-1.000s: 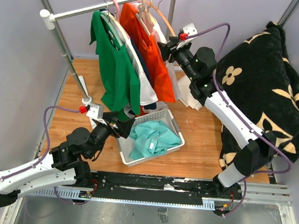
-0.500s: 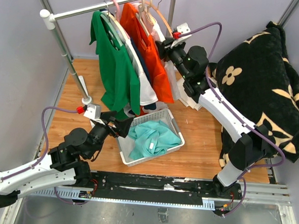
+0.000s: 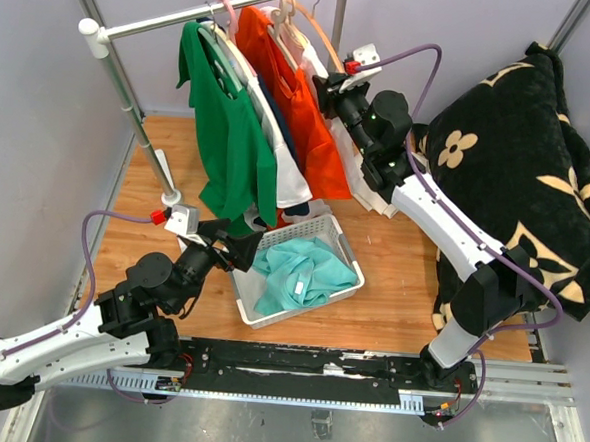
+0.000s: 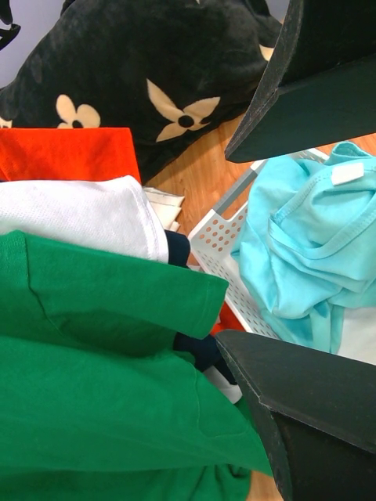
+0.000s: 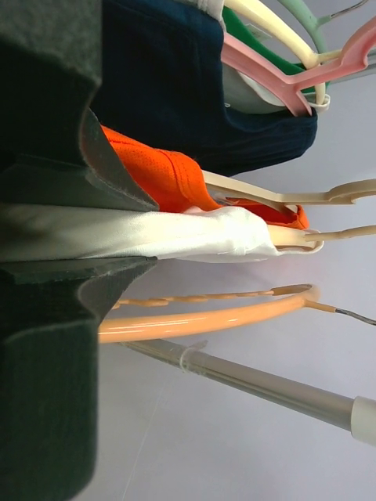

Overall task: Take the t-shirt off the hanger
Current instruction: Pick up the hanger from the clothesline.

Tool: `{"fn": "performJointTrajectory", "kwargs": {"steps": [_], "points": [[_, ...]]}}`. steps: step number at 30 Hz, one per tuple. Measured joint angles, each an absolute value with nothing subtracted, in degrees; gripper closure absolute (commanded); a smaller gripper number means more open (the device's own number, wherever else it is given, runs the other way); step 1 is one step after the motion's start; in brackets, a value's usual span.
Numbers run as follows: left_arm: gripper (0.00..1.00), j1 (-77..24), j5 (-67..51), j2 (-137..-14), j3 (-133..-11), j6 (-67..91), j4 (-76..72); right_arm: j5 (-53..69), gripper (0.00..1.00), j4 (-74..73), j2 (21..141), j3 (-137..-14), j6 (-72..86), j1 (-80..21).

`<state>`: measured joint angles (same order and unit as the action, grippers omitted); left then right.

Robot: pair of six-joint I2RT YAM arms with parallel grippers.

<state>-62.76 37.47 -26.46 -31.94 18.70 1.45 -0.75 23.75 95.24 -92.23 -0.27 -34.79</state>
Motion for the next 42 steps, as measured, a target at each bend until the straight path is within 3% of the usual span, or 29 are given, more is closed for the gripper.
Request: {"fn": "performJointTrajectory", "kwargs": {"steps": [28,42], "points": [[0.07,-62.76,37.45,-27.88,-31.94,18.61,1.32,-2.94,0.99,27.29,89.93,-91.37,-2.42,-34.79],[0.07,-62.76,36.99,-33.52,-37.3,14.92,-4.8,-2.0,0.99,28.49,74.48,-75.05,-2.61,-34.79]]}}
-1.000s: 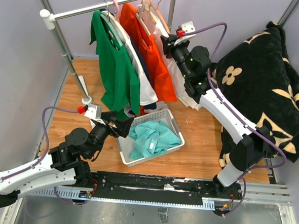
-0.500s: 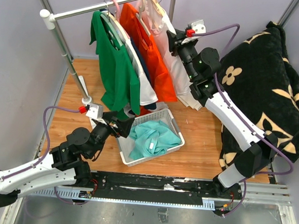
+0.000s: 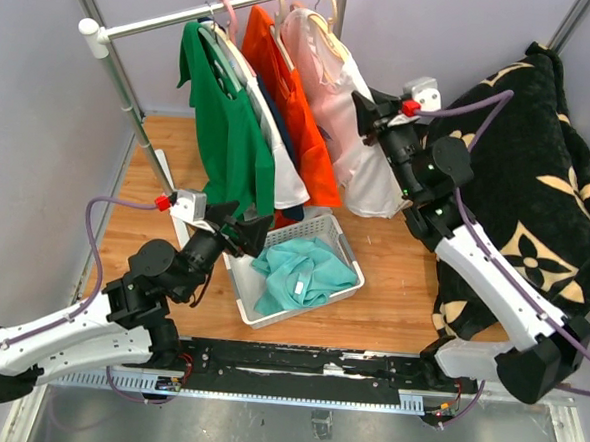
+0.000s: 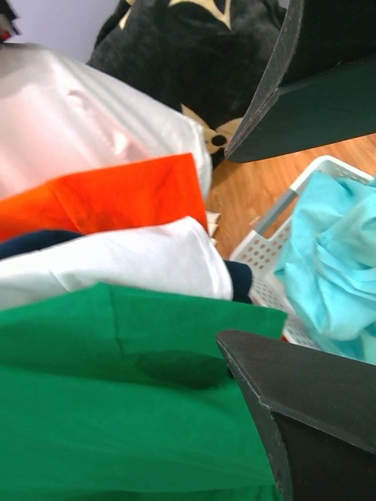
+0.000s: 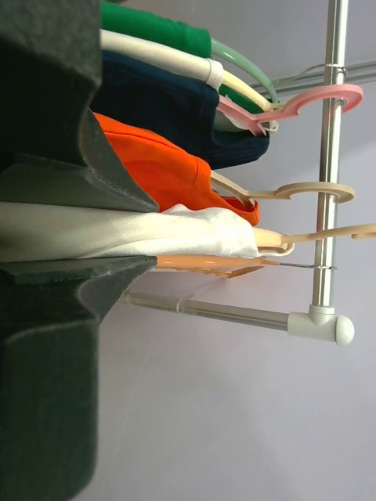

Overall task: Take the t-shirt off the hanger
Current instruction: Pick up the hanger from the clothesline.

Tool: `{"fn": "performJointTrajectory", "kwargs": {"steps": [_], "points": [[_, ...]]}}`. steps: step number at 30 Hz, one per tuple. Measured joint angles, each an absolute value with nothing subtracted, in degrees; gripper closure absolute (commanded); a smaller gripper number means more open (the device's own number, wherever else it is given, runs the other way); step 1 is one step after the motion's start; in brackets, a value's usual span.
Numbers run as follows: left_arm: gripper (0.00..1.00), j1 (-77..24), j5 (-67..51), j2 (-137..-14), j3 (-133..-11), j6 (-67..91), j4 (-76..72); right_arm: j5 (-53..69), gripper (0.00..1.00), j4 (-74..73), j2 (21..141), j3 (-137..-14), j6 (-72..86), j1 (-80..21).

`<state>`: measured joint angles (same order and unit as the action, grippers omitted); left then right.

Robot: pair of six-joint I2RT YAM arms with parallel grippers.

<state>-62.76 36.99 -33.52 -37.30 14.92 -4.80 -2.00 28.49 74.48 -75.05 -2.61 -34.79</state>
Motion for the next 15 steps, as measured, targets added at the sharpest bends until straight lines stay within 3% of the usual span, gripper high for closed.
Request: {"fn": "performJointTrajectory", "kwargs": {"steps": [15], "points": [[0.05,-62.78,34.17,-54.74,-57.98,3.29,-15.09,2.11,0.99,27.57,50.7,-60.14,-4.86,-34.79]]}}
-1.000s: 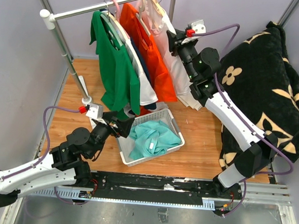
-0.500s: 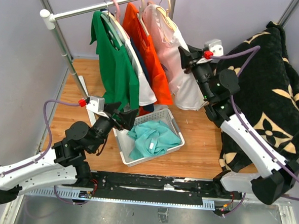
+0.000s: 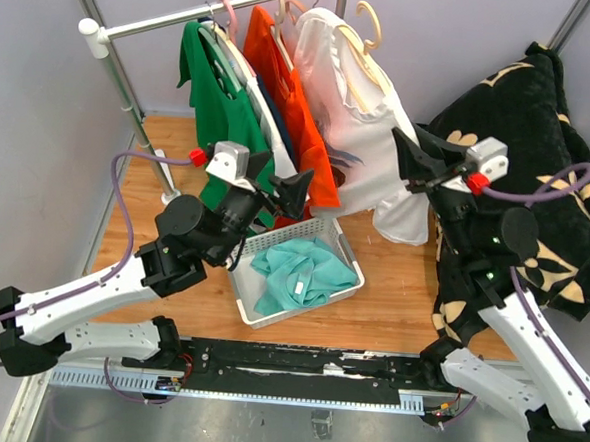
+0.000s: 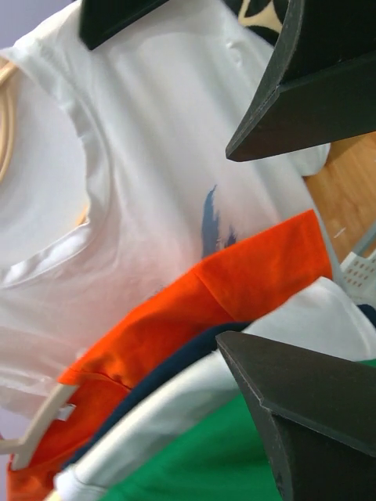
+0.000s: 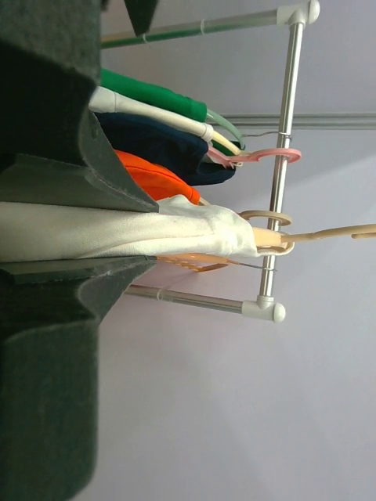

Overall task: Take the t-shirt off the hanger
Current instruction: Pick up the hanger from the clothesline.

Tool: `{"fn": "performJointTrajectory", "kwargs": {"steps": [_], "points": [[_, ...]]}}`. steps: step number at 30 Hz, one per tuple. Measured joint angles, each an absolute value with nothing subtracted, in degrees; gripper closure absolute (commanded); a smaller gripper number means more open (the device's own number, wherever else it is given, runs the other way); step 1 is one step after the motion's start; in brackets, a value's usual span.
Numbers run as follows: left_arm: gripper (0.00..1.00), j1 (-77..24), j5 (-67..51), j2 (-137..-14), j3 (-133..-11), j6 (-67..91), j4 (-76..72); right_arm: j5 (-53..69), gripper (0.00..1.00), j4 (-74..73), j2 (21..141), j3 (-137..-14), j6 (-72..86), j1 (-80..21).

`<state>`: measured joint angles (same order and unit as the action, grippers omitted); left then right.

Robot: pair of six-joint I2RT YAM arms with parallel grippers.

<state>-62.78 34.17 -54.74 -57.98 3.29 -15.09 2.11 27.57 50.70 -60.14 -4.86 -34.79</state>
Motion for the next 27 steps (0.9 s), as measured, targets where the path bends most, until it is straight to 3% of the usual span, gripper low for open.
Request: {"fn": "performJointTrajectory", "kwargs": {"steps": [14,27], "points": [[0.07,-55.81,22.96,-71.37,-77.12,-1.5,-17.93,2.57,0.99,21.71,30.33,-50.68,-7.99,-34.79],[0.08,-54.17,14.31,-82.96,-89.41,-1.56,-17.85,2.98,0.99,16.34,26.13,-49.76,-8.36,-34.79]]}}
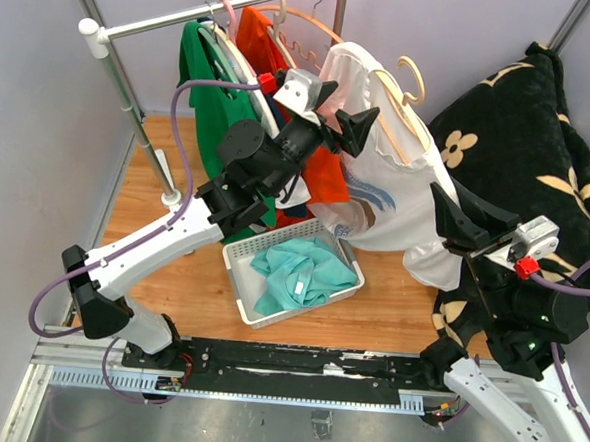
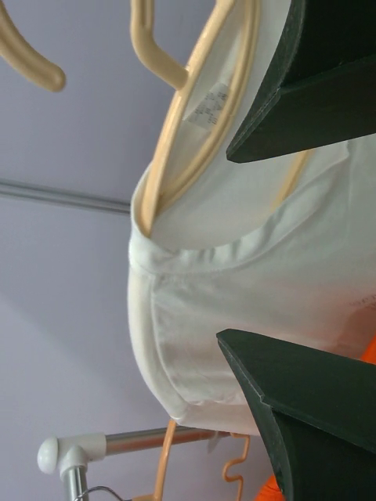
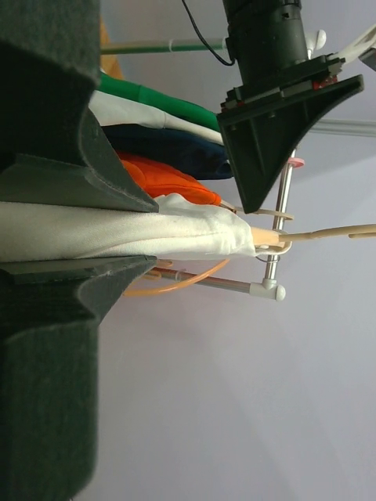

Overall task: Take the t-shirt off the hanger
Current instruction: Pick up the hanger from the clothesline.

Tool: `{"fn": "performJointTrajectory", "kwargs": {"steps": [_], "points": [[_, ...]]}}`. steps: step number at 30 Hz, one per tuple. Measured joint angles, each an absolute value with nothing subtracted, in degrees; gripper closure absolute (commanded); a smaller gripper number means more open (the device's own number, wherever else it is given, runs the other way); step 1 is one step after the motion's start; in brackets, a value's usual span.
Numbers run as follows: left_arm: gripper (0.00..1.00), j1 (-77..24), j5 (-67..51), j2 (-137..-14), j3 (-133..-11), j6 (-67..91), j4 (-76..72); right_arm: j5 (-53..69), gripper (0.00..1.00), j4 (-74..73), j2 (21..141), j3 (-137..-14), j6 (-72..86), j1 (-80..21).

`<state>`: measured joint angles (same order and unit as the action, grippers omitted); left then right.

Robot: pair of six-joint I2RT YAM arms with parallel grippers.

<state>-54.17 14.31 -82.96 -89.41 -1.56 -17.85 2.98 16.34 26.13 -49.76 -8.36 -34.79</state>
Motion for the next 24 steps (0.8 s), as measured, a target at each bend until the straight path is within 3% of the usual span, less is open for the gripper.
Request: {"fn": "performJointTrajectory", "kwargs": {"steps": [9,13,16,21,23,24], "points": [[0.11,-50.57,14.02,-88.84,-96.51,-2.11,-17.41,3.77,0.99,14.85,25.89,-49.52,-7.88,-34.79],[0.21,-48.64,13.98,-90.13,-96.82,-1.54,-16.95,3.9,0.99,14.68,25.36,-49.52,-7.84,-34.79],[0.38,-47.86,13.3,-90.5,-96.73,-1.06,-16.84,3.88,0.99,14.68,25.28,-49.54,-7.81,-34.79],[0.88,-47.4,10.48,-90.5,-96.68,-0.67,-17.93,3.86,0.99,14.61,25.28,-49.52,-7.81,-34.79],[0.99,-47.35,8.88,-90.5,-96.62,-0.4,-18.39,3.84,0.99,14.61,25.34,-49.52,-7.79,-34.79],[0.99,-47.33,7.35,-90.48,-96.51,-0.78,-18.76,3.81,0.99,14.61,25.41,-49.52,-7.79,-34.79]]}}
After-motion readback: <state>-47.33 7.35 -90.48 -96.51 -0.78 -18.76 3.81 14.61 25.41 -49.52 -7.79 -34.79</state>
